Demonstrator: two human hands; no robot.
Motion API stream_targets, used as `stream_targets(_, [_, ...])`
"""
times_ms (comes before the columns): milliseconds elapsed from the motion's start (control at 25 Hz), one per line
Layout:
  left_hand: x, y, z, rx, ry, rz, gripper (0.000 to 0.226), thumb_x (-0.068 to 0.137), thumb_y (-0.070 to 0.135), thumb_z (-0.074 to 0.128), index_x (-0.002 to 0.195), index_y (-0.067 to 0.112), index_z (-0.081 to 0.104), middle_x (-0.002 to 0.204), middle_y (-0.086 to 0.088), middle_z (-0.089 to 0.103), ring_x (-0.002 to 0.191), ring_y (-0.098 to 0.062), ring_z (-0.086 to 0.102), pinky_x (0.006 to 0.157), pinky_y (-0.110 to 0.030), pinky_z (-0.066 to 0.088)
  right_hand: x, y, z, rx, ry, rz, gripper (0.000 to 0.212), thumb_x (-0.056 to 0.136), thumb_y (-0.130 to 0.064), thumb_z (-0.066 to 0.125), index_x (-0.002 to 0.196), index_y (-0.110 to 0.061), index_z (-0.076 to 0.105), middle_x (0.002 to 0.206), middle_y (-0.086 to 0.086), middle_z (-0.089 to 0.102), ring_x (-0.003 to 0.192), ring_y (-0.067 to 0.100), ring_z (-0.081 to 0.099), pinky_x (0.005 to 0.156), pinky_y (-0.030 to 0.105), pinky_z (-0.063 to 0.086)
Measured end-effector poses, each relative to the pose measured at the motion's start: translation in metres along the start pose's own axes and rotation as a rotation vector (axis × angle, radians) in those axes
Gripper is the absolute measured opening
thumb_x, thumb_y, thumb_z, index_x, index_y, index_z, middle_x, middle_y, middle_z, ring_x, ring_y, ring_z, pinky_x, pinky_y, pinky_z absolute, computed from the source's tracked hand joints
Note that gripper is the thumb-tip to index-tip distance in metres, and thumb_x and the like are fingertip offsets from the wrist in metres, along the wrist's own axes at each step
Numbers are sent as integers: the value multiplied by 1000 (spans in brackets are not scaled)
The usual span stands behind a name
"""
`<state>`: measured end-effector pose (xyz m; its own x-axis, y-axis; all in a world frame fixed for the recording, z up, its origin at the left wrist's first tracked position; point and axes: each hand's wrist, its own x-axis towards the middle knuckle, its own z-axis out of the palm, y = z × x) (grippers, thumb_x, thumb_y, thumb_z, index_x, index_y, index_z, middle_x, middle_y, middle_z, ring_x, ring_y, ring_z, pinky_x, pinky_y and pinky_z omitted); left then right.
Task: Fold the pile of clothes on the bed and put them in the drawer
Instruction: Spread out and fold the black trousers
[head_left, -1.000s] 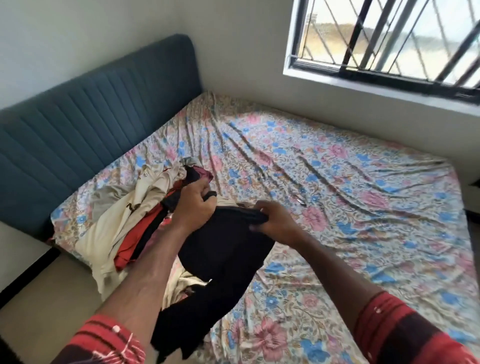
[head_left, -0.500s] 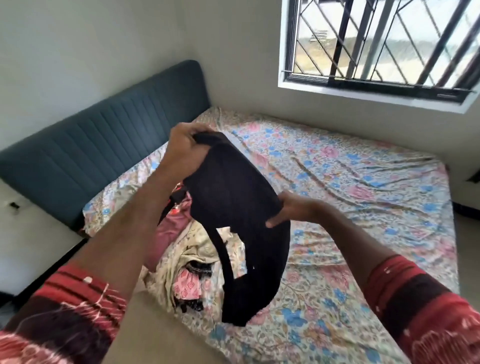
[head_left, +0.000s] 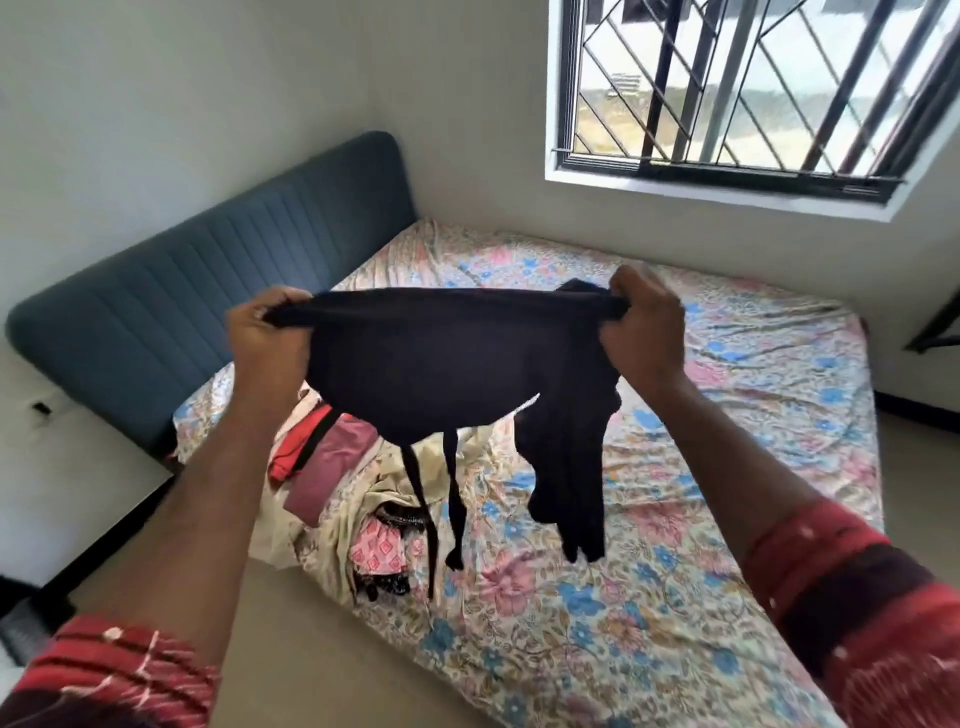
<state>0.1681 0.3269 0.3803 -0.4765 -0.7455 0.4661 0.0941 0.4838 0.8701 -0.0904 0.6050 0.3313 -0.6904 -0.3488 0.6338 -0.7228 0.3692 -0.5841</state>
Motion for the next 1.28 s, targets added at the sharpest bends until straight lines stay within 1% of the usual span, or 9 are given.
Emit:
stream_targets(240, [-16,17,-41,76,62,63,25,76,-15,56,89,1,70,60,22,62,64,3,53,60,-15,43,-15,-11,-31,40,-25,28,36,70,6,57,93,-22,60,89,-7,60,77,19,57,69,33,45])
stream_targets(360, [-26,9,-62,95,44,13,25,77,-17,57,89,1,69,60,22,61,63,3,52,59,-14,43,-23,-9,-49,262,-470,131,21,99,-17,66,83,-31,66,71,-17,62,67,3,56,68,30,44])
stream_targets(480, [-36,2,-74,128,0,-18,16,79,-13,63,91,-3,69,60,21,61,63,2,51,58,-16,42,-33,-9,-62,16,-715,97,32,109,-33,48,80,-32,61,70,-15,59,65,-1,52,69,30,40])
stream_targets(680, [-61,-3,-73,125,-107,-64,13,80,-10,74,91,-8,66,57,20,61,57,6,53,58,-11,43,-57,-3,-66,309,-427,241,46,102,-36,63,65,-11,50,56,-9,43,53,7,38,55,28,33])
stream_targets(880, [-59,-15,-85,181,43,-89,17,78,-15,61,90,-5,66,61,18,59,61,5,51,61,-14,42,-85,35,-79,-263,-1267,273,24,73,-34,92,84,-17,79,74,-5,75,69,10,71,60,27,54])
stream_targets(960, [-65,-18,-87,226,35,-114,17,78,-17,59,89,-6,66,57,22,58,59,6,50,60,-12,41,-93,61,-83,-169,-1113,281,20,76,-26,91,81,-11,78,70,-2,72,64,7,64,63,32,50])
stream_targets(1080, [-69,-28,-97,220,99,-187,29,73,-9,62,70,20,66,55,22,57,59,3,48,57,-17,40,-92,100,-102,144,-528,296,13,80,-2,83,84,-11,74,73,6,68,66,10,60,65,30,46])
stream_targets(1200, [-73,-40,-97,223,211,-241,28,66,2,60,62,29,65,61,15,57,63,-5,48,60,-26,40,-93,148,-109,-2,-461,407,19,84,-3,76,89,-20,68,78,7,67,72,24,60,64,32,44])
stream_targets(1280, [-81,-45,-83,345,83,-275,26,71,1,74,66,23,61,66,3,53,62,-7,46,56,-24,40,-87,168,-105,88,-441,480,9,91,-14,75,86,-17,68,79,14,68,71,24,58,65,35,44])
